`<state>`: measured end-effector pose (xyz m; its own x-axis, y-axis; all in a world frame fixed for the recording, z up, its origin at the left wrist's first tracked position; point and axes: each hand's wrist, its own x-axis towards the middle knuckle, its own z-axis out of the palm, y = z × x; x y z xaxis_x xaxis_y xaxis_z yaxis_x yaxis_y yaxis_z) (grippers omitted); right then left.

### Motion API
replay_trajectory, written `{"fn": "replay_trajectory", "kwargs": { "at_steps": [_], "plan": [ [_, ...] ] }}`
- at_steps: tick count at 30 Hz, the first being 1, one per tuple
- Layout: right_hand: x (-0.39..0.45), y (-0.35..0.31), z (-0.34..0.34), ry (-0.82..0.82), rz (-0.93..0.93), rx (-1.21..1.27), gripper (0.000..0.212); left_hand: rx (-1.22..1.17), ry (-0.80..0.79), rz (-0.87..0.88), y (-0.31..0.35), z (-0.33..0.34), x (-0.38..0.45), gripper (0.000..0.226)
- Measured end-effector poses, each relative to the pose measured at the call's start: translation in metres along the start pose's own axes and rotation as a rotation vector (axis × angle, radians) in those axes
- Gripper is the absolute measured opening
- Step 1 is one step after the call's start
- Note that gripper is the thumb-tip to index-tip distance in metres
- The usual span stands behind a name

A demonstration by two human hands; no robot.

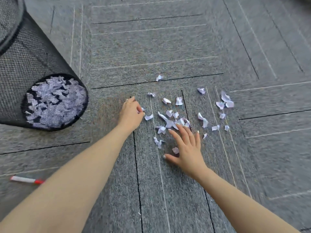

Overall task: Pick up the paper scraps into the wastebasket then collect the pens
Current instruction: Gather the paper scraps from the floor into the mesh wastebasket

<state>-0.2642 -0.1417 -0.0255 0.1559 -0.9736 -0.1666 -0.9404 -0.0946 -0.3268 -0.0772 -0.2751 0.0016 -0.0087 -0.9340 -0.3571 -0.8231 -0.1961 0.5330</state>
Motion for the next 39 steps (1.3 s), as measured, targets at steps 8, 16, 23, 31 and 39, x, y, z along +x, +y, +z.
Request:
{"fn": "replay_trajectory", "kwargs": {
  "at_steps": [8, 16, 23, 31, 39],
  "plan": [
    [0.004, 0.023, 0.007, 0.2, 0.021, -0.01, 0.042, 0.089, 0.283, 0.09, 0.003, 0.021, -0.019, 0.02],
    [0.029, 0.033, 0.0, 0.254, 0.021, -0.024, 0.052, -0.065, 0.236, -0.012, -0.003, 0.024, -0.028, 0.018],
    [0.061, 0.027, -0.013, 0.002, -0.123, -0.095, 0.067, 0.02, 0.193, 0.062, 0.023, 0.024, -0.036, 0.011],
    [0.073, 0.024, -0.016, 0.101, -0.169, -0.083, 0.032, 0.683, 0.112, 0.158, 0.007, 0.032, -0.036, 0.05],
    [0.067, 0.029, -0.025, 0.09, -0.062, 0.059, 0.023, 0.53, 0.062, 0.251, 0.012, 0.032, -0.041, 0.021]
  ]
}}
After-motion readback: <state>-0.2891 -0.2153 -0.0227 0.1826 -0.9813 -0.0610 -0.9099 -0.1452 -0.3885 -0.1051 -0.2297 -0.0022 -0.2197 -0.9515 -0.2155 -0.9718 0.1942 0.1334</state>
